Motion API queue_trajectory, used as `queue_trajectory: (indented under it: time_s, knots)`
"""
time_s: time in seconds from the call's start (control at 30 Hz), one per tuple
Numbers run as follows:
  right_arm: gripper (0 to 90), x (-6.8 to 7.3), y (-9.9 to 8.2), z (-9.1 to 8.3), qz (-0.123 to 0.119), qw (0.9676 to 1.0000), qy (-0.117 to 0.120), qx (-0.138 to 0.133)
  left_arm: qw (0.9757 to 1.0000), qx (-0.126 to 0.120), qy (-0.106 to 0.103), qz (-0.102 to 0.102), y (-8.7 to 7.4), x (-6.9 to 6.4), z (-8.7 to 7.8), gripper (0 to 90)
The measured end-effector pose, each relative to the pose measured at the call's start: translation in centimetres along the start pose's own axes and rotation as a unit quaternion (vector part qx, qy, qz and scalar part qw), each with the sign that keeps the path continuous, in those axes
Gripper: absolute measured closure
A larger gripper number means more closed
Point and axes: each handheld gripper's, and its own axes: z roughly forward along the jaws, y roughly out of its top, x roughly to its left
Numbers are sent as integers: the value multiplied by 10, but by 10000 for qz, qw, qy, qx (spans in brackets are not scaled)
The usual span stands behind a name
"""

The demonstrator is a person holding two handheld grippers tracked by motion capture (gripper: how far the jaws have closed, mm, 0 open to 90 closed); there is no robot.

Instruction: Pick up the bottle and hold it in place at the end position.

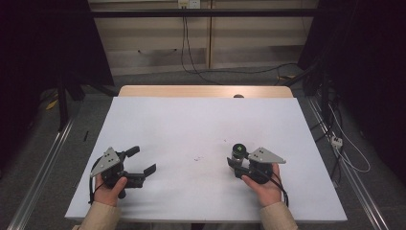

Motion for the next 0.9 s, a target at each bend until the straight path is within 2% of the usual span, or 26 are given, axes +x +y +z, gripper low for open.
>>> queue_trajectory:
  time_s: [0.23, 0.63, 0.9]
  knots:
    - [518, -2, 0, 2, -58, 10000, -52, 26, 10000, 39, -33, 32, 0, 1, 0, 41]
    - [533, -3, 1, 4, -158, 9999, -32, 1, 9999, 111, -23, 64, -2, 1, 1, 42]
    - [534, 1, 10, 9, -122, 9998, 19, -125, 9999, 113, -25, 70, -2, 1, 1, 42]
